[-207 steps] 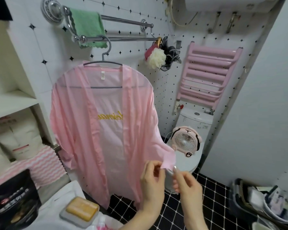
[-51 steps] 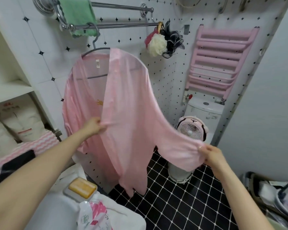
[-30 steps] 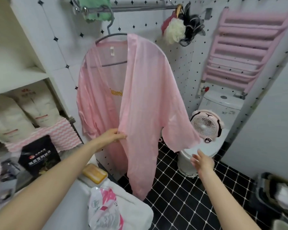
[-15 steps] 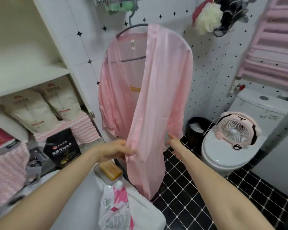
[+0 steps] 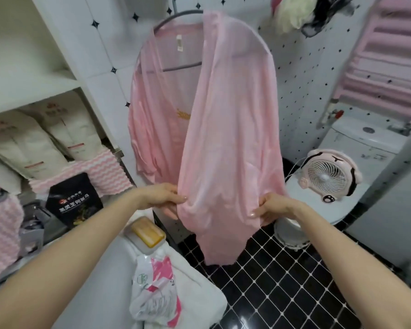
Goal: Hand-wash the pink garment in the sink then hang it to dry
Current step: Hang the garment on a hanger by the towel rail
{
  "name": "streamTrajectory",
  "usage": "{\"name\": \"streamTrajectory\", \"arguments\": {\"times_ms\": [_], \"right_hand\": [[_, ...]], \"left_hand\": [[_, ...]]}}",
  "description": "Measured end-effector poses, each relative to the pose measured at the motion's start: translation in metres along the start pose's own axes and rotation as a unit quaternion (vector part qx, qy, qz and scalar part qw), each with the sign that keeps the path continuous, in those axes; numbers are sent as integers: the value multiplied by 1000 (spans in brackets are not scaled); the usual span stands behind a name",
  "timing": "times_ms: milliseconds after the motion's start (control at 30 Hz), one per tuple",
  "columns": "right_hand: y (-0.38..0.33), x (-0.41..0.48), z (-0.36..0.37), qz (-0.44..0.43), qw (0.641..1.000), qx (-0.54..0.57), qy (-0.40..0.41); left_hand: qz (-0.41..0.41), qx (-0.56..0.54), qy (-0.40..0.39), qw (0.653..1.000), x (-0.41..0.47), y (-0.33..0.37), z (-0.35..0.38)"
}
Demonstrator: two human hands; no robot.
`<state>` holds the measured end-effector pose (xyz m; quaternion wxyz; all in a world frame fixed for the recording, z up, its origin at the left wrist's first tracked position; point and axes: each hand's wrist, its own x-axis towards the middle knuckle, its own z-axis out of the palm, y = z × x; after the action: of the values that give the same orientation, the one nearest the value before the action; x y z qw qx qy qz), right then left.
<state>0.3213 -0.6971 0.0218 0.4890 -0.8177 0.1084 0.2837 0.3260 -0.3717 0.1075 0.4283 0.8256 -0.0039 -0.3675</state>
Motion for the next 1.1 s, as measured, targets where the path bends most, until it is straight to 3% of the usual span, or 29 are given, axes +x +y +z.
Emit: {"name": "streamTrajectory", "arguments": {"times_ms": [33, 100, 133, 167, 200, 233, 267, 300, 333, 400, 433, 467, 500, 533, 567, 600, 633, 667, 700, 733, 767, 833, 867, 900, 933, 967, 1000, 1033, 1100], "right_hand": [[1, 0, -6, -10, 999, 10, 45], [4, -3, -13, -84, 944, 21, 319], [3, -5, -16, -105, 921, 6, 376], [4, -6, -16, -123, 929, -30, 348], [3, -11, -12, -115, 961, -54, 245], [6, -15, -10, -67, 990, -73, 96], [6, -24, -9, -25, 997, -71, 10], [7, -24, -12, -13, 998, -63, 9], [5, -22, -16, -32, 994, -58, 89], [3, -24, -22, -68, 930, -66, 356], [0, -28, -25, -61, 919, -82, 380], [0, -30, -26, -52, 949, -94, 298], [1, -34, -25, -28, 988, -80, 128], [4, -38, -24, 14, 998, -59, -32], [4, -44, -23, 30, 993, -45, -101], [2, -44, -24, 25, 996, -27, -80], [-1, -40, -26, -8, 999, -20, 28], [-2, -33, -27, -50, 976, -9, 211], [-4, -29, -28, -81, 938, -14, 338], [-5, -25, -30, -89, 925, -44, 366], [-8, -26, -27, -89, 945, -84, 303], [-3, -32, -19, 2, 997, -81, 4], [-3, -37, -17, 31, 996, -60, -51], [-3, -33, -19, 28, 998, -41, -24], [-3, -28, -20, -17, 993, -38, 110], [-2, -23, -21, -77, 958, -33, 273], [-1, -20, -24, -91, 933, -45, 346], [-1, -20, -22, -99, 940, -85, 315], [1, -26, -11, -17, 995, -97, 25]], "left_hand": [[-2, 34, 2, 999, 3, 5, -4], [30, 143, 235, 961, 22, 8, -18], [45, 186, 347, 918, 26, 8, -19], [66, 219, 365, 903, 31, 7, -19], [84, 235, 301, 920, 33, 9, -14], [70, 230, 178, 954, 33, 11, -5], [42, 192, 51, 979, 31, 13, 3], [29, 197, 18, 980, 27, 15, 7], [19, 200, 64, 978, 31, 21, 5], [59, 178, 282, 941, 36, 26, -3], [64, 116, 285, 949, 38, 25, -5], [66, 50, 211, 974, 37, 23, -5], [29, 27, 80, 996, 33, 21, -1], [-6, 11, -40, 999, 25, 17, 5], [-18, 32, -79, 996, 22, 15, 8], [-25, 47, -50, 997, 26, 19, 4], [-4, 64, 60, 996, 36, 20, -4], [30, 51, 199, 978, 44, 22, -11], [54, 33, 272, 960, 51, 23, -14], [74, 22, 276, 958, 52, 23, -14], [66, 30, 219, 973, 52, 25, -10], [-4, 88, 0, 996, 45, 18, -3], [-16, 116, -10, 993, 44, 16, -6], [-10, 121, 33, 992, 47, 19, -14], [25, 115, 157, 981, 51, 20, -22], [68, 120, 283, 949, 56, 19, -30], [82, 136, 326, 932, 57, 20, -31], [89, 169, 296, 936, 53, 22, -27], [28, 195, 86, 977, 47, 19, -15]]}}
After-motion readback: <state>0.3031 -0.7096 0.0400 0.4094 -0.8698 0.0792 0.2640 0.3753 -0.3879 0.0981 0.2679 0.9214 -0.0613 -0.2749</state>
